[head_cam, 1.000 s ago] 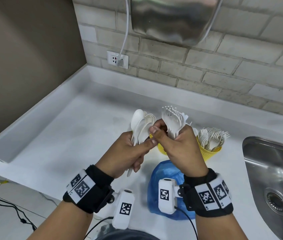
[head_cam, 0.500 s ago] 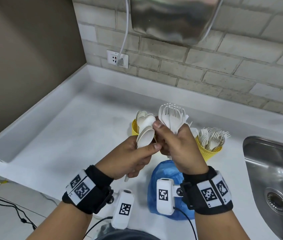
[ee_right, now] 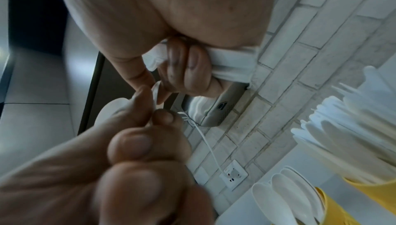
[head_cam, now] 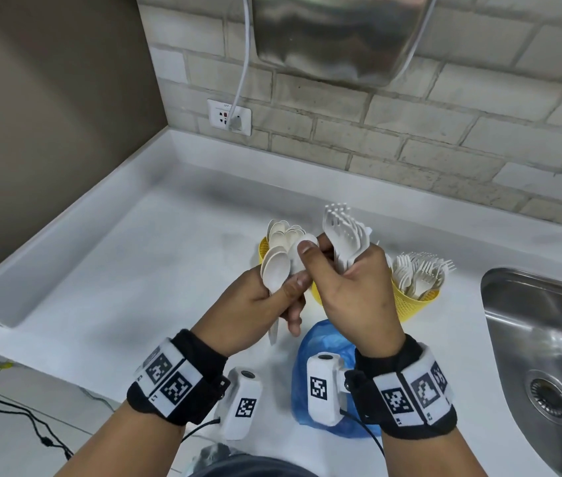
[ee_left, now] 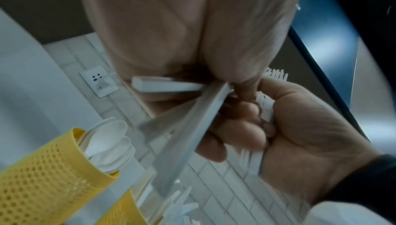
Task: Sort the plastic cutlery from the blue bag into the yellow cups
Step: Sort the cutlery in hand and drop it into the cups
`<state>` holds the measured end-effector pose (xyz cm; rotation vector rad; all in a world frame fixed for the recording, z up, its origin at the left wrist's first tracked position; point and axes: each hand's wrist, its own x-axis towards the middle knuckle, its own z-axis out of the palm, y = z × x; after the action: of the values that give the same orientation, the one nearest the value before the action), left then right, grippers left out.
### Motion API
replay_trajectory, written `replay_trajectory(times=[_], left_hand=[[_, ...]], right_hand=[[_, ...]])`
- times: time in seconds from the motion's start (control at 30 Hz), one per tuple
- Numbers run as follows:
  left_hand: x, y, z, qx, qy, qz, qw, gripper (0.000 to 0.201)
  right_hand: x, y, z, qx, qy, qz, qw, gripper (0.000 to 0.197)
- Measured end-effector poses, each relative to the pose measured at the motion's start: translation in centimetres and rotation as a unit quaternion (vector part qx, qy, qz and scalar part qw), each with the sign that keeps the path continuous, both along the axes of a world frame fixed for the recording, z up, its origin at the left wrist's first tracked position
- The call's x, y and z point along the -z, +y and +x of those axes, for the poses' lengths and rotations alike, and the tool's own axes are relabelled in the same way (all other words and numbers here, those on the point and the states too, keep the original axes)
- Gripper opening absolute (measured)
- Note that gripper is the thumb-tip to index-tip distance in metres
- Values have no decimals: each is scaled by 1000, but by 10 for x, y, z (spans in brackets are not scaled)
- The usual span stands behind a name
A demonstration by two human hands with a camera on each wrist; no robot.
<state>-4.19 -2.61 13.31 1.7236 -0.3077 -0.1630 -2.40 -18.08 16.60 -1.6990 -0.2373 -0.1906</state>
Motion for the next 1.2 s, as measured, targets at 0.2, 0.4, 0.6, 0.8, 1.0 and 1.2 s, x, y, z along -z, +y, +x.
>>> replay_trajectory(times=[0.2,0.4,0.6,0.8,1.0,1.2], left_hand=[[-2,7,2,10,-54,39,998,19],[2,5,3,-48,-83,9,995,31],[8,6,6,-104,-104,-33,989,15],[0,5,7,-71,-120,-27,990,30],[-3,7,7,-95,-205,108,968,17],[-2,7,5,-38,-120,53,991,22]], right_hand=[[2,0,2,42,-46,-65,996,34],[1,-1,1,38,-55,-70,995,41],[2,11,-3,28,-54,-35,998,20],[5,21,-8,11,-51,-27,998,12],[10,18,-2,-6,-28,-45,999,27],[1,19,-8,-43,-7,-2,999,49]])
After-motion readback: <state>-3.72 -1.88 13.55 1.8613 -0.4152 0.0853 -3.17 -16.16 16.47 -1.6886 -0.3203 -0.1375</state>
